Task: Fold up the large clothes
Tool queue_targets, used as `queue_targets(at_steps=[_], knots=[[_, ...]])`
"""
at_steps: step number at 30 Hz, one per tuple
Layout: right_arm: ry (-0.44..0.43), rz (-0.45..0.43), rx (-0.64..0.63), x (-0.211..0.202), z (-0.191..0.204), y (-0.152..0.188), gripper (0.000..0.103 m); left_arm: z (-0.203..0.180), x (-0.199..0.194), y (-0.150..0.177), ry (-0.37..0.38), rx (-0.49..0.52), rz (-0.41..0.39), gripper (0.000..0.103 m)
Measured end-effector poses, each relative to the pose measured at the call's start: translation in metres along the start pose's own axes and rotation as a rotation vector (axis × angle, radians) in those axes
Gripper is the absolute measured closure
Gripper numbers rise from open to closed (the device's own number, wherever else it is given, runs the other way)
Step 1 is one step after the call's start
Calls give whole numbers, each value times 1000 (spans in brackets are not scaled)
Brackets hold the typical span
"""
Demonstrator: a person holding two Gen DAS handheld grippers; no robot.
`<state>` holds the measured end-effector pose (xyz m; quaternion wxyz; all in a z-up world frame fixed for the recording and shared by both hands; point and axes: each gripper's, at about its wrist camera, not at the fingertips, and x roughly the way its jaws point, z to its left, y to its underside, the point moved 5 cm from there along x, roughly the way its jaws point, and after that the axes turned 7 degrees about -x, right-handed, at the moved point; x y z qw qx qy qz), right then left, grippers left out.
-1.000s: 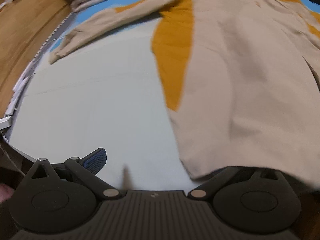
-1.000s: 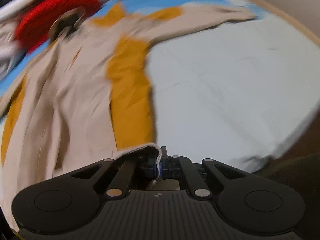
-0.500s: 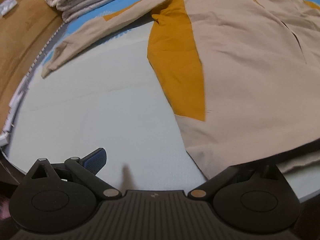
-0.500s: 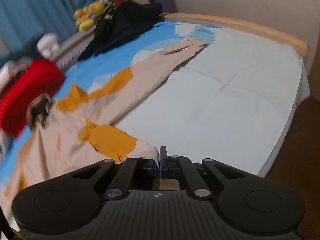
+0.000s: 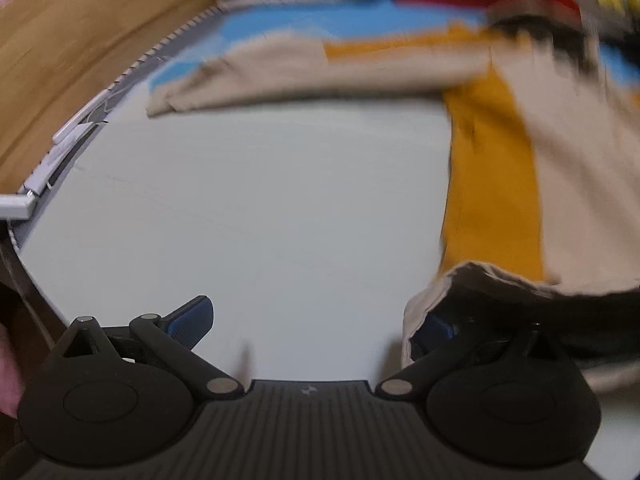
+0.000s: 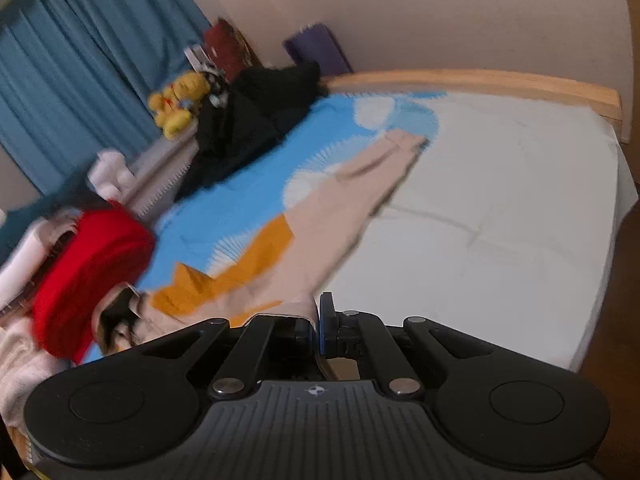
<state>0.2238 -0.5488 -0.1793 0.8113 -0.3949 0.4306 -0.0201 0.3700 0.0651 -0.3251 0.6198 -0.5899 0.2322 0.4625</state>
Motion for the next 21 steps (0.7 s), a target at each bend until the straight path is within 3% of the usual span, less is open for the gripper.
queue_targets(at_steps=[1, 2, 3, 5, 8, 12, 16, 17, 18, 19, 20, 21], knots=[[29, 25, -38, 6, -2, 10, 101, -1, 2, 6, -18, 33, 9, 5], [55, 66, -83, 13, -6, 23, 101, 0, 0, 13, 9, 43, 2, 30], [74, 104, -115, 18, -8, 34, 101, 4, -9, 21, 76, 37, 3, 63], [105, 175, -195, 21, -16, 58, 101, 17, -27, 23, 143, -6, 4, 83], [94, 249, -295, 15, -17, 83, 101, 40, -66, 12, 159, -31, -99, 90], [51, 282, -376, -4, -7, 100, 101, 70, -102, 1, 157, -63, -145, 91], [38, 309, -472, -17, 0, 123, 101, 80, -97, 24, 105, -52, -100, 90], [45, 339, -511, -16, 2, 131, 101, 87, -95, 38, 91, -54, -73, 85], [46, 378, -551, -14, 3, 139, 101, 84, -86, 47, 71, -55, -21, 70], [40, 414, -571, -15, 5, 144, 96, 87, -79, 57, 37, -67, 51, 61], [23, 444, -581, -20, 5, 149, 74, 94, -79, 65, 29, -98, 87, 41], [-8, 452, -595, -30, 7, 150, 51, 97, -83, 66, 68, -135, 84, 29]])
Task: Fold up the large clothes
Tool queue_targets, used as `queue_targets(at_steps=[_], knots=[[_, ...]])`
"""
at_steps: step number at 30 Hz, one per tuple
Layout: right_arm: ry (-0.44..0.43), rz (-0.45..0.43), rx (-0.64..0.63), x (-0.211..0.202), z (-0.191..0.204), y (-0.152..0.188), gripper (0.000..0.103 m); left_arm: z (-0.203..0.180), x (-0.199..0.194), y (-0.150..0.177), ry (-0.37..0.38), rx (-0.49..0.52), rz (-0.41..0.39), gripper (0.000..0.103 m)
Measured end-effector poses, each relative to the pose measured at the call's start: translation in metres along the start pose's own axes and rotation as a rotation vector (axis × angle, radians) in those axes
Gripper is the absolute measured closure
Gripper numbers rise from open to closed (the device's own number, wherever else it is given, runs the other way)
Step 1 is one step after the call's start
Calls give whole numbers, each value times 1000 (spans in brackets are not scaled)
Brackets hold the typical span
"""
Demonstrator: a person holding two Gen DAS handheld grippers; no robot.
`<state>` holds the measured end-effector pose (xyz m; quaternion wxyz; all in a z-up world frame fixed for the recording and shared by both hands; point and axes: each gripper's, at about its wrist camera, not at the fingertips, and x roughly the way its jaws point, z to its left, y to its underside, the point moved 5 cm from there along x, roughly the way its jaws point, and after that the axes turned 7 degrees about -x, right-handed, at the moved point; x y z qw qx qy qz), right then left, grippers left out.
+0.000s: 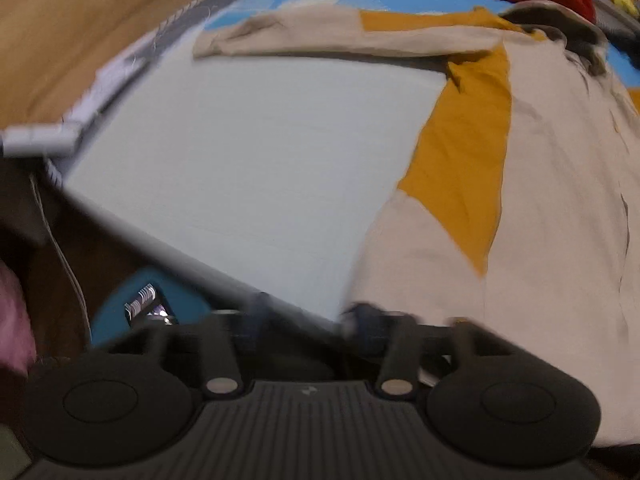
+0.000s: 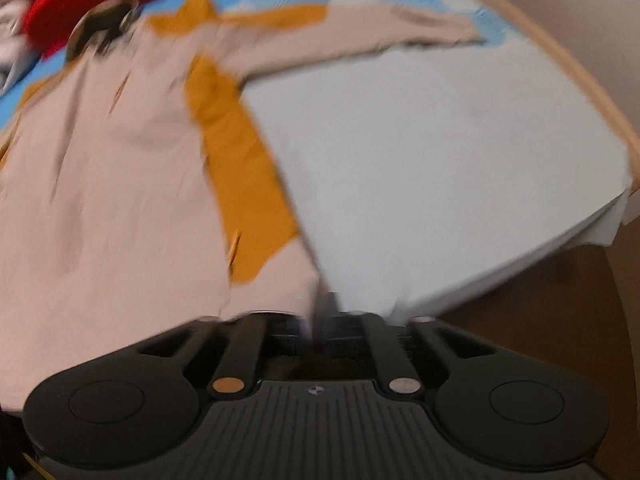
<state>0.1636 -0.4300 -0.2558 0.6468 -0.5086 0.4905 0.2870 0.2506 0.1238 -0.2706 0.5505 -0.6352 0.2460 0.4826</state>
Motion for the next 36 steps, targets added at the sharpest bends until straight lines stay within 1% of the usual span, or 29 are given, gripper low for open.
queue_targets(at_steps=[1, 2, 3, 5, 7, 8, 9, 10, 12, 13, 14, 15, 16, 17, 18, 19, 20, 21, 22, 23, 25, 26, 28, 30, 31, 32, 34, 35, 36], knots=[[-12, -37, -28, -15, 4, 4, 48, 5, -12, -1, 18, -31, -38, 24], [-16, -82, -61, -34, 7, 6, 47, 10, -24, -2, 2, -47, -85, 10], [-26, -110, -74, -50, 7, 6, 47, 14, -37, -5, -7, -57, -136, 3], [-103, -183, -51, -93, -1, 0, 47, 19, -65, -12, 7, -78, -233, 2], [-192, -267, -15, -142, -12, -13, 47, 22, -94, -26, 30, -119, -296, 2], [-227, -328, 6, -172, -19, -25, 46, 24, -109, -35, 48, -147, -328, 2], [-246, -392, 23, -196, -28, -35, 42, 25, -125, -45, 69, -175, -358, 1], [-252, -475, 47, -222, -37, -48, 38, 24, -143, -54, 94, -204, -387, 0], [-188, -652, 129, -266, -60, -75, 15, 15, -178, -77, 161, -238, -455, 0], [-151, -717, 165, -276, -72, -90, 12, 10, -190, -89, 190, -239, -487, 0], [-114, -769, 198, -282, -83, -106, 12, 4, -205, -96, 203, -234, -507, 0], [-88, -789, 233, -279, -94, -121, 12, -4, -213, -104, 209, -224, -523, 0], [-81, -792, 279, -268, -106, -140, 12, -10, -217, -113, 210, -217, -528, 0], [-99, -779, 334, -250, -120, -159, 12, -18, -218, -120, 207, -215, -528, 0], [-129, -750, 386, -225, -134, -177, 12, -25, -216, -124, 199, -219, -521, 0], [-159, -704, 446, -191, -148, -198, 12, -33, -208, -128, 182, -225, -507, 0], [-164, -660, 490, -158, -159, -215, 12, -42, -197, -133, 152, -231, -485, 0], [-153, -610, 526, -122, -171, -228, 12, -48, -183, -137, 115, -241, -459, 0], [-131, -554, 569, -80, -181, -243, 12, -54, -166, -140, 64, -264, -414, 0], [-109, -505, 588, -41, -187, -256, 12, -62, -151, -143, 36, -284, -373, 0], [-60, -423, 617, 30, -196, -277, 13, -75, -117, -146, 9, -304, -290, 0], [-44, -400, 631, 61, -196, -286, 15, -83, -103, -149, -9, -304, -254, 0], [-39, -364, 692, 117, -197, -303, 18, -100, -74, -154, -60, -299, -211, 0], [-12, -361, 768, 166, -208, -321, 19, -107, -49, -158, -104, -307, -200, 0], [4, -360, 787, 181, -215, -319, 19, -111, -37, -162, -121, -313, -200, 0], [22, -349, 802, 204, -219, -329, 19, -116, -27, -166, -136, -318, -201, 0], [40, -310, 816, 243, -222, -342, 19, -124, -7, -174, -166, -324, -199, 0], [44, -281, 810, 261, -226, -342, 19, -124, 5, -177, -178, -325, -196, 0], [63, -269, 788, 272, -228, -342, 34, -129, 15, -181, -191, -324, -190, 0]])
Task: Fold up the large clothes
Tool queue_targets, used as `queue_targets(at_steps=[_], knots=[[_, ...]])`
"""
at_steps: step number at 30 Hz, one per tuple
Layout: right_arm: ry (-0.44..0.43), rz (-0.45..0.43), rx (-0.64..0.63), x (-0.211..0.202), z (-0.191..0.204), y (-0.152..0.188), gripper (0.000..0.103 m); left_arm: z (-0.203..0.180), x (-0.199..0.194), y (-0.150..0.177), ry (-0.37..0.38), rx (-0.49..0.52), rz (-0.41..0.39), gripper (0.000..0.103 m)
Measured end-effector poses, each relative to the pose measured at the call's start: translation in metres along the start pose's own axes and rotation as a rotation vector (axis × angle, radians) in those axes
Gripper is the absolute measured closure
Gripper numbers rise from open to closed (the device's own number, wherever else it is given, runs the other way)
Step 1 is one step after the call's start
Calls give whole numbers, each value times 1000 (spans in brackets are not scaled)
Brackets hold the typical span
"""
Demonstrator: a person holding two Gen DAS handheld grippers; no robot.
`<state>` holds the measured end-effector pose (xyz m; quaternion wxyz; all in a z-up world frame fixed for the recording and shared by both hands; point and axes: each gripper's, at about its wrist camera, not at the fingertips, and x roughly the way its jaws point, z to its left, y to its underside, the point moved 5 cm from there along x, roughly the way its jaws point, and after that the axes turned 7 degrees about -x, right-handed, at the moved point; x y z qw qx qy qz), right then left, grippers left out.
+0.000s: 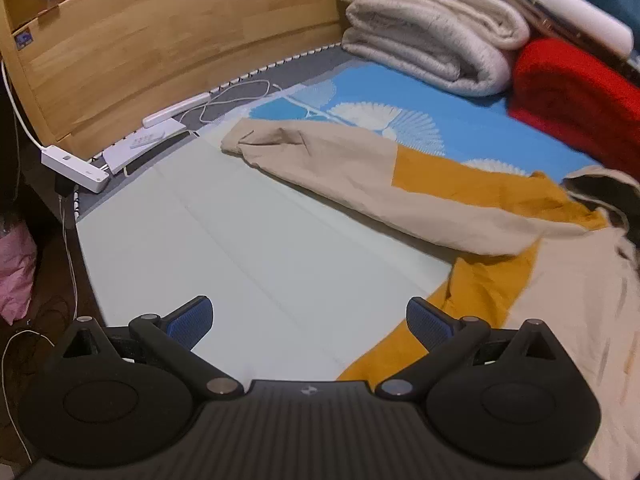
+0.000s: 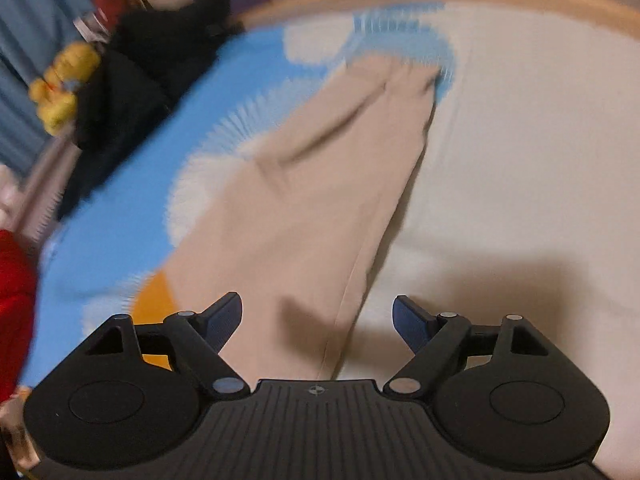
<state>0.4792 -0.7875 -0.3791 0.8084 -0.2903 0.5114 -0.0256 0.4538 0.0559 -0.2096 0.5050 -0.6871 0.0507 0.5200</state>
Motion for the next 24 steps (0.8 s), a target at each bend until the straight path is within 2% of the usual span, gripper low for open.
queue_targets(at_steps=[1, 2, 4, 5, 7, 8, 10, 11, 12, 14, 15, 17, 20, 24], knots=[[23, -34, -55, 4, 5, -2, 56, -4, 9, 0, -9, 4, 3, 0], [49, -68, -167, 8, 14, -7, 101, -10, 17, 1, -16, 13, 4, 0], [94, -147, -252, 10, 15, -18, 103, -21, 33, -2, -32, 39, -11, 0], [158, -175, -259, 13, 9, -28, 103, -25, 40, -4, -42, 49, -20, 0], [268, -197, -201, 19, -10, -45, 103, -30, 50, -5, -51, 58, -31, 0], [279, -204, -181, 21, -15, -50, 101, -31, 54, -5, -50, 54, -33, 0], [262, -170, -209, 29, -16, -49, 76, -31, 63, -4, -45, 41, -26, 0], [257, -129, -240, 29, -16, -44, 36, -29, 67, -5, -43, 33, -19, 0], [270, -129, -253, 22, -16, -40, 21, -27, 72, -6, -41, 23, -14, 0], [252, -194, -281, -8, -14, -24, 24, -21, 81, -10, -43, -1, -14, 0], [209, -206, -292, -28, -12, -14, 24, -17, 86, -14, -45, -13, -17, 0], [69, -236, -268, -79, -6, 17, 24, -8, 98, -25, -38, -45, -34, 0], [-139, -231, -240, -161, 6, 74, 23, 7, 122, -45, -5, -105, -32, 0], [-316, -183, -187, -233, 30, 158, 19, 23, 172, -68, 60, -213, 39, 0]])
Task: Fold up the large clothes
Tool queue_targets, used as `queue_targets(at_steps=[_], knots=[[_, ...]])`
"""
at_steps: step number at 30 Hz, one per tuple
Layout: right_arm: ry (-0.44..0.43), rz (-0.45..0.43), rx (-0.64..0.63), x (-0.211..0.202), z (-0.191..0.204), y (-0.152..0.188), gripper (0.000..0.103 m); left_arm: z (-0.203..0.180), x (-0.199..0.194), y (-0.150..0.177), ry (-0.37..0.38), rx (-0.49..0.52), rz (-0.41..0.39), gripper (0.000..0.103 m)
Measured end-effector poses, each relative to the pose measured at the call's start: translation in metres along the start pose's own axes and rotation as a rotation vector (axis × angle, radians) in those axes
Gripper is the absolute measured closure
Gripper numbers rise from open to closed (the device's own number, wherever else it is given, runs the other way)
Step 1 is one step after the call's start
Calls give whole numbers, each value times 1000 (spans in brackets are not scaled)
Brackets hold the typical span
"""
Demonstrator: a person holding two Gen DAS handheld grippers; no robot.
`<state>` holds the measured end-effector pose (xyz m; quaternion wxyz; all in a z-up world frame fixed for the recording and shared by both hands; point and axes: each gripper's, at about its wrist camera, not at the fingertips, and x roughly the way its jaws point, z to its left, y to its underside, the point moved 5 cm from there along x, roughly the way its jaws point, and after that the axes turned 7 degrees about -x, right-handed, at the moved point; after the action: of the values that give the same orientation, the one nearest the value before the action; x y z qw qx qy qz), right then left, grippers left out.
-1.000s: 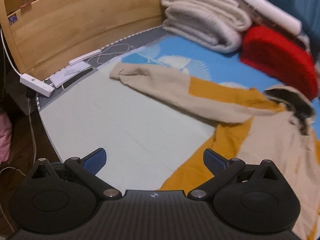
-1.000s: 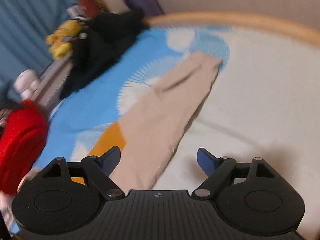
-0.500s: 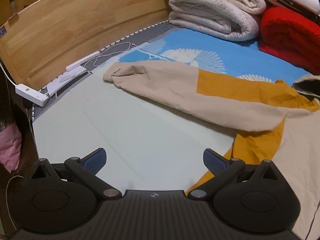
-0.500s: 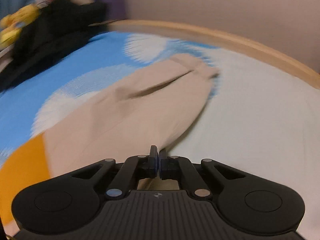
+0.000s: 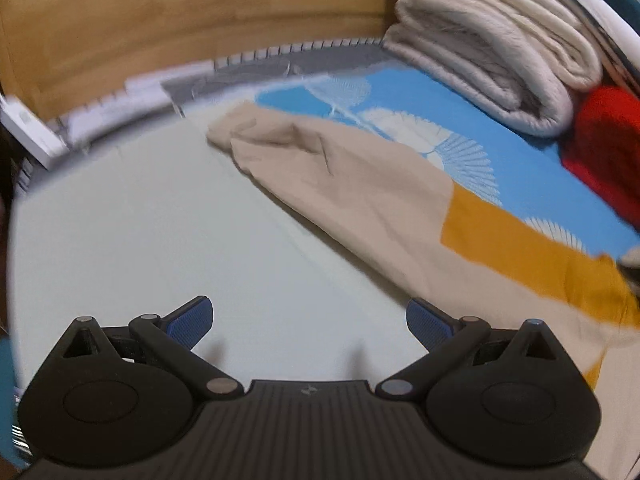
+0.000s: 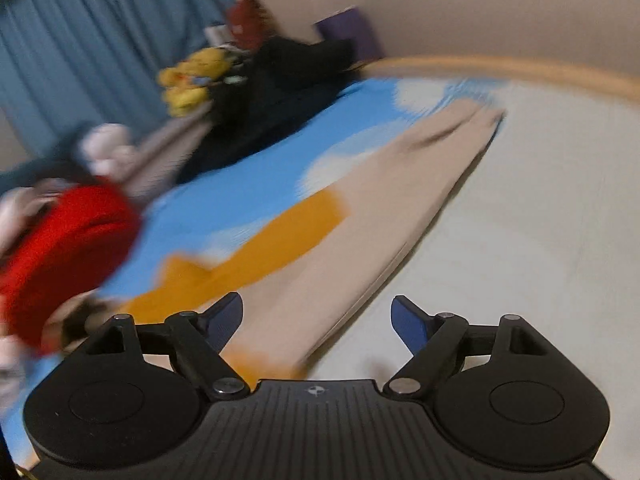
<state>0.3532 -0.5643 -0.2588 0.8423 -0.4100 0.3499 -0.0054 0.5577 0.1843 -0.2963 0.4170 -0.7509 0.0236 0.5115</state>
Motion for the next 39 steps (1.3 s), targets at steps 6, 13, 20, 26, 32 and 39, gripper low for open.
queue_targets(at_steps=[6, 13, 20, 26, 32, 39], knots=[[-101, 120, -172, 17, 81, 65, 18, 24, 84, -52, 25, -178, 67, 0], [-12, 108, -333, 69, 103, 111, 19, 34, 156, -104, 12, -215, 61, 17], [38, 124, -331, 99, 79, 115, 21, 31, 171, -149, -168, -80, -47, 102], [6, 141, -313, 101, 79, 104, 21, -24, 105, -162, -125, 28, -224, 102], [-55, 114, -257, 88, 84, 87, 21, -155, -27, -135, 249, 191, -320, 102], [-91, 83, -170, 77, 78, 65, 21, -327, -219, 57, 894, 551, -248, 103]])
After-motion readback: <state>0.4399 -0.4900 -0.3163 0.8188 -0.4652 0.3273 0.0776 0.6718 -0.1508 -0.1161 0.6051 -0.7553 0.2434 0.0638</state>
